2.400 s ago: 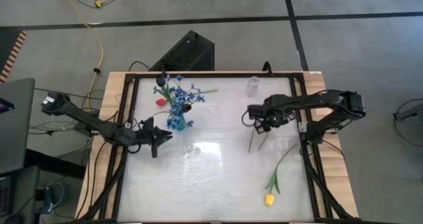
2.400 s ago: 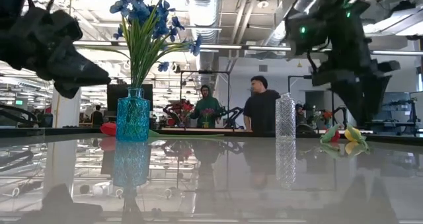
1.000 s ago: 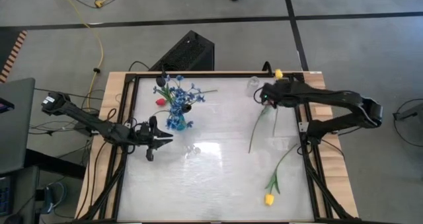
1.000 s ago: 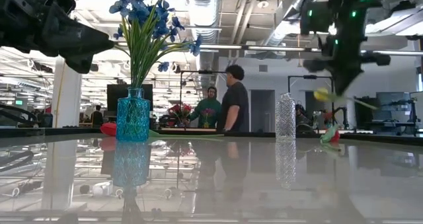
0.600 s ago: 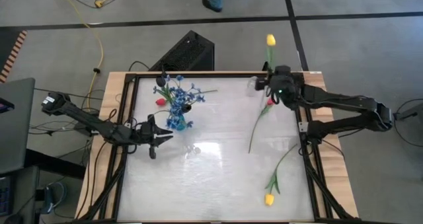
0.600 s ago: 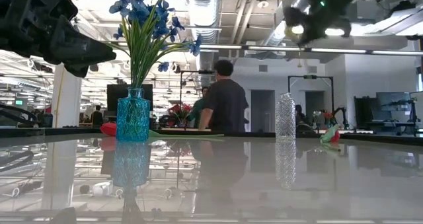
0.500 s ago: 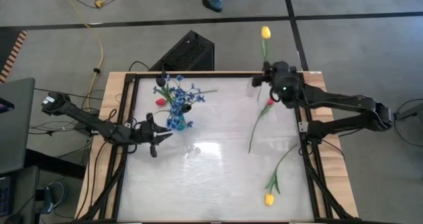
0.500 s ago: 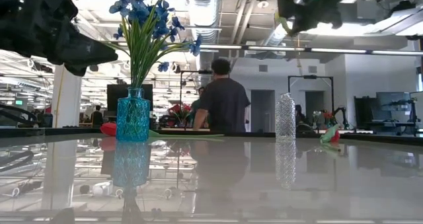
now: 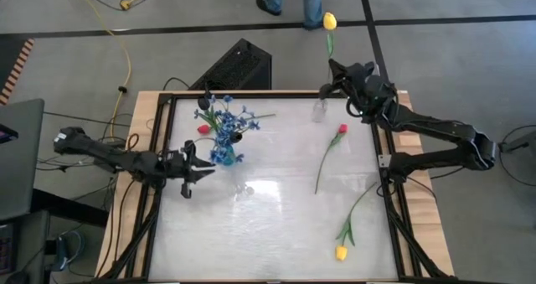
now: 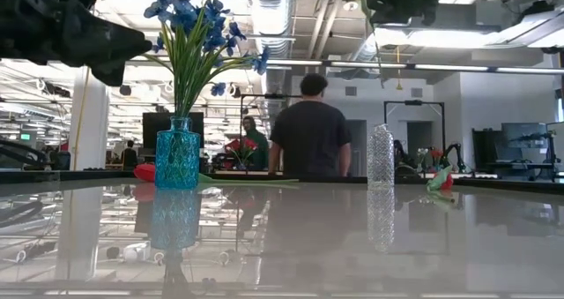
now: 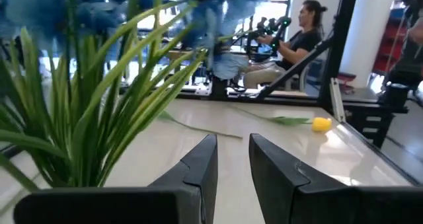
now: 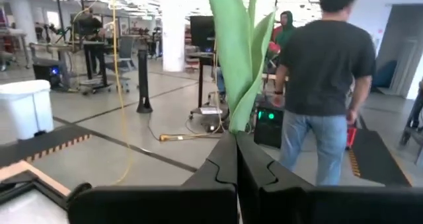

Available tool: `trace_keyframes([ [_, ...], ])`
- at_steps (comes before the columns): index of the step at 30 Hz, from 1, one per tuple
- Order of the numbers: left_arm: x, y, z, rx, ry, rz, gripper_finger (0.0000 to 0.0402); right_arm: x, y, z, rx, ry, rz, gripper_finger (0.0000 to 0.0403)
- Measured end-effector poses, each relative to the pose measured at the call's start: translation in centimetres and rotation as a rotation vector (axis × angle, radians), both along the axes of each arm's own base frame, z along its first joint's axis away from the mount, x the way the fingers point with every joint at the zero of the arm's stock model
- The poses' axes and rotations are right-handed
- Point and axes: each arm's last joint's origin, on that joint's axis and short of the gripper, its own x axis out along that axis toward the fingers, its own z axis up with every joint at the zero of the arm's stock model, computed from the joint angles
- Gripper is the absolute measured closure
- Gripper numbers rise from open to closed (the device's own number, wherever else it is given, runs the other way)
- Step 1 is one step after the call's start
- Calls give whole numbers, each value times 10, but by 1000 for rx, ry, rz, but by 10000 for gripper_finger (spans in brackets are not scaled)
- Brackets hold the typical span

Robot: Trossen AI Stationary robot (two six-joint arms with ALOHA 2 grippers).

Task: Sort flowers into vase by color
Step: Put the top yellow tulip flower into the transparent vase

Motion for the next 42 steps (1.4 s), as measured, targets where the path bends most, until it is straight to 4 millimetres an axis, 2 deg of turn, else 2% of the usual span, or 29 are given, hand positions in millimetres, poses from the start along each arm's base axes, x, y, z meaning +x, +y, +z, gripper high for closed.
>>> trace_keyframes([
  [4,-6,7,1,-40,-10,-17,327,-3,-2,-7,-45,10,3,386],
  [8,-14,12,4,-57,-50,-22,327,-5,-5,-28,-108,-38,68,386],
  [14,-21,17,-2,-103,-9,96,327,-18,-14,-53,-159,-89,34,387],
  [18,-21,18,-6,-163,17,123,327,-24,-21,-59,-167,-91,-4,387],
  [27,-21,18,-6,-146,22,115,327,-33,-31,-72,-154,-82,-16,387],
  [33,-21,18,-6,-146,22,115,327,-26,-38,-78,-177,-94,-22,387],
  [42,-21,18,-6,-146,22,115,327,-9,-52,-103,-130,-43,-17,387],
])
